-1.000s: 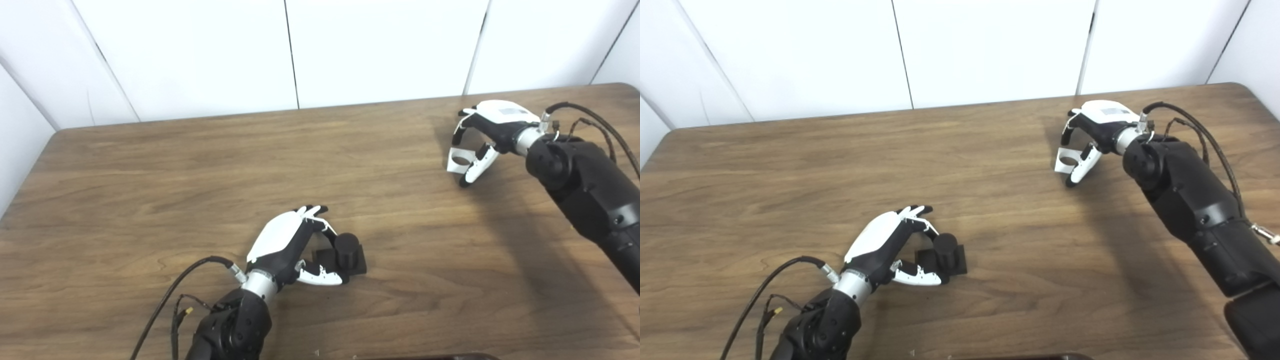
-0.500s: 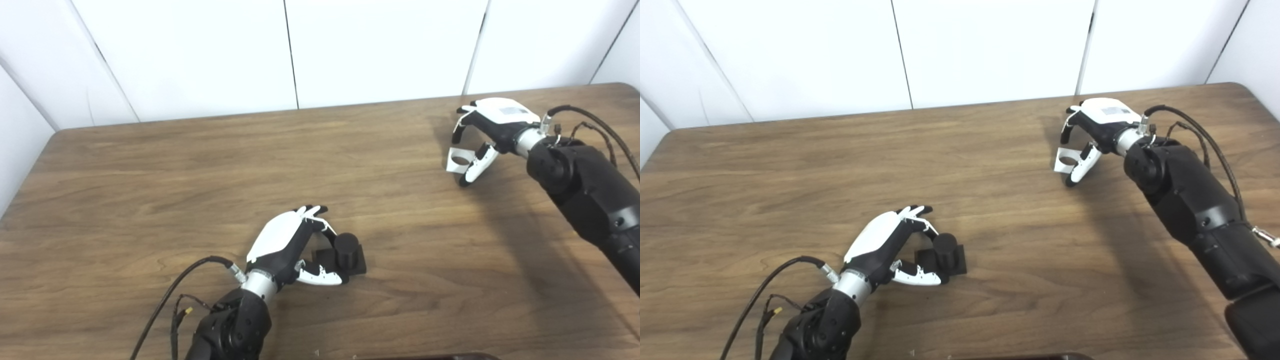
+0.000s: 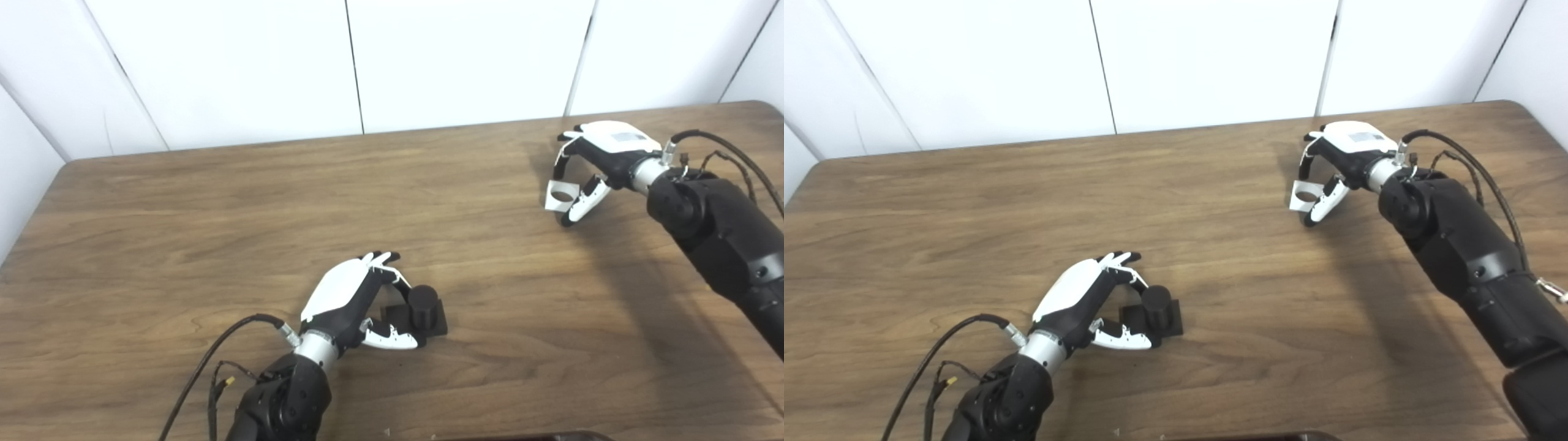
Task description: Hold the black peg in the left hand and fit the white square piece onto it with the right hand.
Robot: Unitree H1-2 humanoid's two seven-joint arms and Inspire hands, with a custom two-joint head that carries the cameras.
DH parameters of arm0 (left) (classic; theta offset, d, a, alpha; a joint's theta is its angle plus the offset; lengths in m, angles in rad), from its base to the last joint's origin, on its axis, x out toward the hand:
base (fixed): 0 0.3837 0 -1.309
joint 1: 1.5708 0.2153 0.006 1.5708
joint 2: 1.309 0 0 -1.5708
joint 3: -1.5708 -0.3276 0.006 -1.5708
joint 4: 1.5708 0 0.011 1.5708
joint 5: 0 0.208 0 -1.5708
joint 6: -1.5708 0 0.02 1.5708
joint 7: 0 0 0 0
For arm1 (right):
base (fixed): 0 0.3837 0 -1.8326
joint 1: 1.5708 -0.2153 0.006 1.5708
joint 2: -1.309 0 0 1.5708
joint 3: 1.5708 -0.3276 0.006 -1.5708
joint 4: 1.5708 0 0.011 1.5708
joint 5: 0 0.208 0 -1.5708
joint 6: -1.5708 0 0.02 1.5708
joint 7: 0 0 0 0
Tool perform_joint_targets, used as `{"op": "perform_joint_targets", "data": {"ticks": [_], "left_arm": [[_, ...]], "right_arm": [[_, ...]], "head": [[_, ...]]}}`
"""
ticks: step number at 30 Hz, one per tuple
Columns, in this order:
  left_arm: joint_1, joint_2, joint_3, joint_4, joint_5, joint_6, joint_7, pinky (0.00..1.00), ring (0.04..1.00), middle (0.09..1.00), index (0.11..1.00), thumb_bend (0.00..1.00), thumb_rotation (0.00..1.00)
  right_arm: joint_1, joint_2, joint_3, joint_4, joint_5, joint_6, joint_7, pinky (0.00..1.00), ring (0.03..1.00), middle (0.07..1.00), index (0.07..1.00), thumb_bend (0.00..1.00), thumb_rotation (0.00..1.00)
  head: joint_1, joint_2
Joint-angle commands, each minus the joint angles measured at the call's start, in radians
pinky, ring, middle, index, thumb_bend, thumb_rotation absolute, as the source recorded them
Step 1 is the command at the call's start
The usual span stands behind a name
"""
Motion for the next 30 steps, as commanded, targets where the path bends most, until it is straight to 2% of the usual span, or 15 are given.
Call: {"op": "perform_joint_targets", "data": {"ticks": [1,22,30], "left_arm": [[0.012,0.019,0.001,0.035,0.007,0.016,-0.011,1.0,1.0,0.953,0.489,0.5,0.08],[0.019,0.014,0.006,0.025,0.002,0.019,0.001,1.0,1.0,0.956,0.49,0.5,0.08],[0.017,0.012,0.007,0.027,0.01,0.02,-0.007,1.0,1.0,0.957,0.491,0.5,0.08]], "right_arm": [[0.0,-0.034,0.009,0.019,-0.035,0.013,0.011,1.0,1.0,0.937,0.599,0.72,0.18],[-0.016,-0.048,0.037,0.031,-0.03,-0.007,0.066,1.0,1.0,0.942,0.605,0.64,0.19],[-0.025,-0.044,0.041,0.037,-0.023,-0.004,0.083,1.0,1.0,0.933,0.601,0.67,0.15]], "head": [[0.0,0.001],[0.002,0.009],[0.004,0.01]]}}
